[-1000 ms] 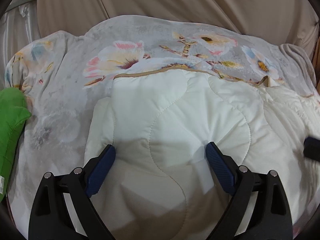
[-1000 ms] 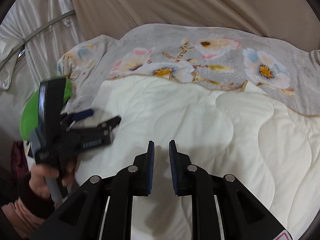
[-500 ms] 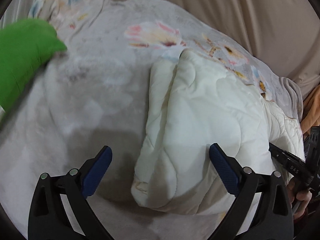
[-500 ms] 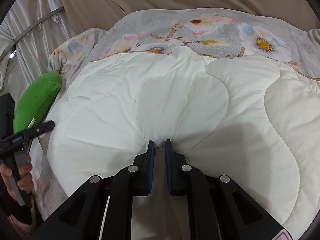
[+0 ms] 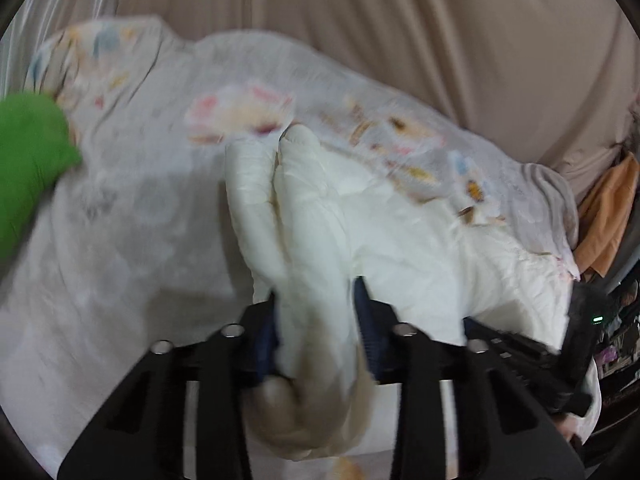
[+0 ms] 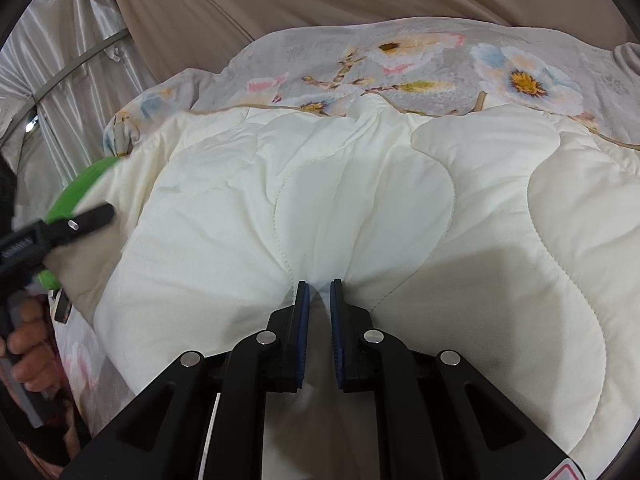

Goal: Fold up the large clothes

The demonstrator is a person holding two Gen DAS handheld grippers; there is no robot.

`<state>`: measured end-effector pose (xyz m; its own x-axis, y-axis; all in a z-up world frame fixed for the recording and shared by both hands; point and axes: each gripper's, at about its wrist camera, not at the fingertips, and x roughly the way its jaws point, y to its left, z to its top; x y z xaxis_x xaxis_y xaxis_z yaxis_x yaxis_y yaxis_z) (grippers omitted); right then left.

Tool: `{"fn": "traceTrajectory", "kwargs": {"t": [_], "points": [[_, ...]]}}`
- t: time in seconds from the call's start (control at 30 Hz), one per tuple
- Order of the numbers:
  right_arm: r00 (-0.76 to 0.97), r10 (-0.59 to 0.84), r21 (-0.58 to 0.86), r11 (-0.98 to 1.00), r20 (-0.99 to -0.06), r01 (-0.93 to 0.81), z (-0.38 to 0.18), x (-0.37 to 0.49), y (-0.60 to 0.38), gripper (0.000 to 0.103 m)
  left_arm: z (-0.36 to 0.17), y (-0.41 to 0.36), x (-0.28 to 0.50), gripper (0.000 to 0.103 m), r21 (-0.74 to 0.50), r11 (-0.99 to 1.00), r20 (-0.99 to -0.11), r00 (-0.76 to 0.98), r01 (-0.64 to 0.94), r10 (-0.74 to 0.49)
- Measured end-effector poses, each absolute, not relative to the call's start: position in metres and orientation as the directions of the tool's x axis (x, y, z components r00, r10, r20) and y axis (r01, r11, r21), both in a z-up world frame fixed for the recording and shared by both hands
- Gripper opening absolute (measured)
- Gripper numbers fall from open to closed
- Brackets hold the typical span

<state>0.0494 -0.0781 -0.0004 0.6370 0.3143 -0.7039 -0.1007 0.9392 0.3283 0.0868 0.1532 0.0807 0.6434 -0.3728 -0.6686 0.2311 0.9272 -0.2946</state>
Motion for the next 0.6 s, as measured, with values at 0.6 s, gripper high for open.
{"fn": "traceTrajectory", "kwargs": {"t": [0.6], "points": [[0.644,0.465,0.562,0.824,-0.607,-0.065,-0.023,-0.033,-0.111,0.015,0.171,-0.050,0.007,0.016,-0.190,0.698,-0.519,0.533,0.690,-0.668]]}}
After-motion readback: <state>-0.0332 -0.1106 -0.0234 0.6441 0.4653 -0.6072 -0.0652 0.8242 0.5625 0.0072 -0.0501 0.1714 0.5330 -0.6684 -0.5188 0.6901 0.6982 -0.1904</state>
